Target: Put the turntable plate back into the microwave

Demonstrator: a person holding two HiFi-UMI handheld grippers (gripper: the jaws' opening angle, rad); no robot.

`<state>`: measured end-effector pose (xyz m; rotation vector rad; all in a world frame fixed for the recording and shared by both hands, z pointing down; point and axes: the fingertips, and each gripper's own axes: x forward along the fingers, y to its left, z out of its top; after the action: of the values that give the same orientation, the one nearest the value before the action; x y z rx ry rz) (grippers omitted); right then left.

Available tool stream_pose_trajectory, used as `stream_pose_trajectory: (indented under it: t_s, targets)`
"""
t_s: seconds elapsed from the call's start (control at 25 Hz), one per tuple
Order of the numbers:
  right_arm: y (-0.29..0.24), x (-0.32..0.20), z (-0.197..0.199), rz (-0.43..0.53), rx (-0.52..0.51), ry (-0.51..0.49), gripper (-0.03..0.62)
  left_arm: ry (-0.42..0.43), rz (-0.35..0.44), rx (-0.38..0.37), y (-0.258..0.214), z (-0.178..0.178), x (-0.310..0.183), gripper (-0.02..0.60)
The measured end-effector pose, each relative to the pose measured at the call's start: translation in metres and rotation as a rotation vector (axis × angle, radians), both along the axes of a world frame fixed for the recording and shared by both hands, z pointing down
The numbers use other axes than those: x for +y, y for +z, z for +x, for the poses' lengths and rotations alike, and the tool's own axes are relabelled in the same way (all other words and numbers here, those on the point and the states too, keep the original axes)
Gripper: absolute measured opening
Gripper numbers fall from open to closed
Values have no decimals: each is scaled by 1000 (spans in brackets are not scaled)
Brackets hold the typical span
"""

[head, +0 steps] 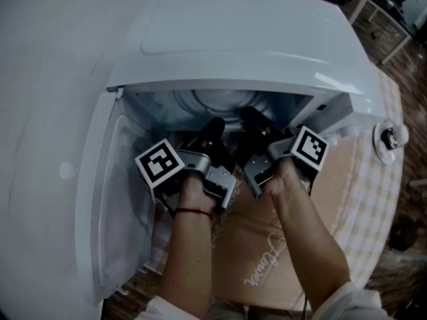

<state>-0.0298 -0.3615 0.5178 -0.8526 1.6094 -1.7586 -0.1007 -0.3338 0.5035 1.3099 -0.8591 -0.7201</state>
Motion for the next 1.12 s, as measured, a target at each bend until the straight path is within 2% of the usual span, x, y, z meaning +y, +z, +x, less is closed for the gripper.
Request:
stream_pose_trajectory:
  t_s: [0.36, 0.52, 0.64, 0.72, 0.96, 1.12]
  targets:
    - [1, -1, 0, -9, 2, -5, 66, -15, -25, 34, -5, 3, 2, 41]
    - [1, 0, -1, -8, 12, -20, 66, -16, -30, 43, -5, 3, -3, 95]
    - [1, 1, -4, -8, 19, -42, 65, 7, -58, 18, 1, 8, -5, 84]
    - [1, 2, -4, -11, 18, -45, 64, 5, -74, 11, 3, 10, -3, 38]
    - [-1, 0, -3, 3, 11, -45, 67, -9, -65, 51, 0, 11, -5, 32]
    - [-6, 5, -6, 23, -8, -102, 88, -39, -71, 86, 3, 8, -5, 32]
